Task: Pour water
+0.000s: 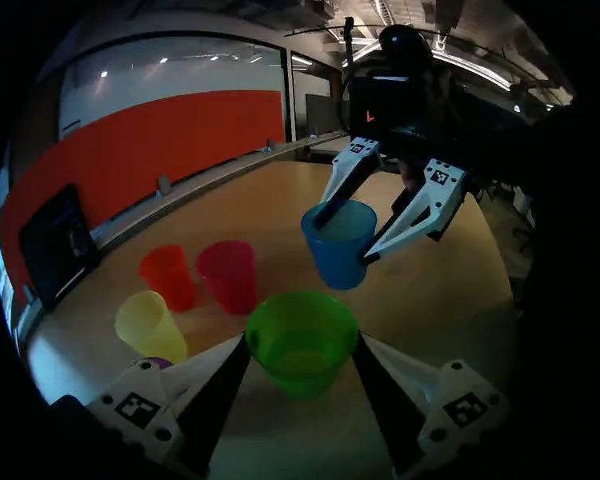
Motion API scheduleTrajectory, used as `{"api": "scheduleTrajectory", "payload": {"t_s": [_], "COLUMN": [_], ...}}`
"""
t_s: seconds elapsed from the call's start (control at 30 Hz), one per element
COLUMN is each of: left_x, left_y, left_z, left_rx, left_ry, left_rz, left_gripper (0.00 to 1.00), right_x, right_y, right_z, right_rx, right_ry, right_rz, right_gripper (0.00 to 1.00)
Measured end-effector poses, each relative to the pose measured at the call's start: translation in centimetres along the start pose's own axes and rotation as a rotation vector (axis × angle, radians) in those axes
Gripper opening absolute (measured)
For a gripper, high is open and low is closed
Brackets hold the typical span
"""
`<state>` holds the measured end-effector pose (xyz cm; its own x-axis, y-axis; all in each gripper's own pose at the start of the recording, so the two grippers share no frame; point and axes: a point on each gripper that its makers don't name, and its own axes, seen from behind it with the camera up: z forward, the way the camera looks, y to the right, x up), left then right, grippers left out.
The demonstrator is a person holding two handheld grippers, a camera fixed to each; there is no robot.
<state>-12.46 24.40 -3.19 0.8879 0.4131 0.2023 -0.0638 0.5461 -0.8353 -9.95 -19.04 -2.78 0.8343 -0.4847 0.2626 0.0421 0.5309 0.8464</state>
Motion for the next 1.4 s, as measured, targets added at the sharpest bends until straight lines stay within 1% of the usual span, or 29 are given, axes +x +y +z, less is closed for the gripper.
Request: {"api": "scheduleTrajectory", "payload": {"t_s": [0.17,0.37,0.77,1.27,1.4], "left_x": [-0.6,-1.1,-2.2,-2.8,-2.8], "left_y": [0.1,0.5,1.2,1.4,1.4], "left_z": [0.3,0.5,0.7,0.6,0.6], "left_rx": [-0.003,-0.006,-0.013,-0.017,-0.022], "left_ry": [-0.006,-0.012,-0.023,-0.018,-0.019], "left_rz": [-0.011,-0.012,-0.029,-0.049,-0.064], "left_gripper": [0.87,0.87,0.87,0.87,0.88], "right_x": [-0.9,-1.7,-2.1,-2.6,-2.8], "right_y": [-0.4,-1.0,-1.6,-2.4,-2.7], "right_z": [0.4,0.8,1.2,1.9,2.2], "right_rx": [0.005,0.013,0.022,0.034,0.039], "right_ry": [-0.015,-0.030,-0.034,-0.040,-0.043], "right_rz": [-0.006,-0.006,-0.003,-0.006,-0.012], "right_gripper": [0.91,0.91,0.91,0.91,0.91]}}
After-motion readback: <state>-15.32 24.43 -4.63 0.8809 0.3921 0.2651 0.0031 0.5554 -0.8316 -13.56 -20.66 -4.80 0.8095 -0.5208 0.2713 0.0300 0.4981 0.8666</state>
